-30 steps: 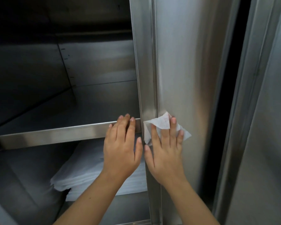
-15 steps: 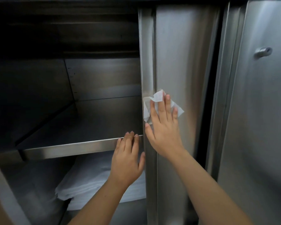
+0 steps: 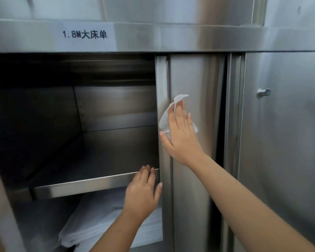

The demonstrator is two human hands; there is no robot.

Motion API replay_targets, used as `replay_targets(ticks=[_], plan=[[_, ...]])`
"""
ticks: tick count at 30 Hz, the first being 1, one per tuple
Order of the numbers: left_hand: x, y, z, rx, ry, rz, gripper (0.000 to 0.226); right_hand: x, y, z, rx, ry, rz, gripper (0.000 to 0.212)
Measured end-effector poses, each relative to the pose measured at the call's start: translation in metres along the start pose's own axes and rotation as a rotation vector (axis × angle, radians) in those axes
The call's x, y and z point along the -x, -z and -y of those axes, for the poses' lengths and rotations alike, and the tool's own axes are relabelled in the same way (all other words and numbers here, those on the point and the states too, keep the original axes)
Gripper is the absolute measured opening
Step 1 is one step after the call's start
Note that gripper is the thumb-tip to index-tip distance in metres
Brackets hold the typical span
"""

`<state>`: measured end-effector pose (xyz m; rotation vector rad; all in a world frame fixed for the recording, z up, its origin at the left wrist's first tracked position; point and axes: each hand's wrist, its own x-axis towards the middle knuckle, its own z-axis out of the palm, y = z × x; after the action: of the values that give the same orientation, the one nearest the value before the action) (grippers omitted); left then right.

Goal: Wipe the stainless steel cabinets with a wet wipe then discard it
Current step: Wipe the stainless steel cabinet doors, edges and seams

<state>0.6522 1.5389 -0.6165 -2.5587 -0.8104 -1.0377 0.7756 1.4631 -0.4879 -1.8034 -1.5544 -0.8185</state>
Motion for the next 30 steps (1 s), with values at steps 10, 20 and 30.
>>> replay_targets(ticks=[10, 20, 30], plan=[[-0.002, 0.001, 0.0, 0.082, -0.005, -0.003, 0.051, -0.078, 0.028, 0.009, 0.136, 0.123, -0.075, 0.075], [-0.002, -0.002, 0.001, 0.112, -0.013, 0.025, 0.048, -0.074, 0.015, 0.008, 0.146, 0.158, -0.074, 0.082], [-0.005, -0.01, 0.003, 0.1, -0.018, 0.017, 0.049, -0.075, 0.012, 0.014, -0.125, 0.08, -0.202, 0.074]])
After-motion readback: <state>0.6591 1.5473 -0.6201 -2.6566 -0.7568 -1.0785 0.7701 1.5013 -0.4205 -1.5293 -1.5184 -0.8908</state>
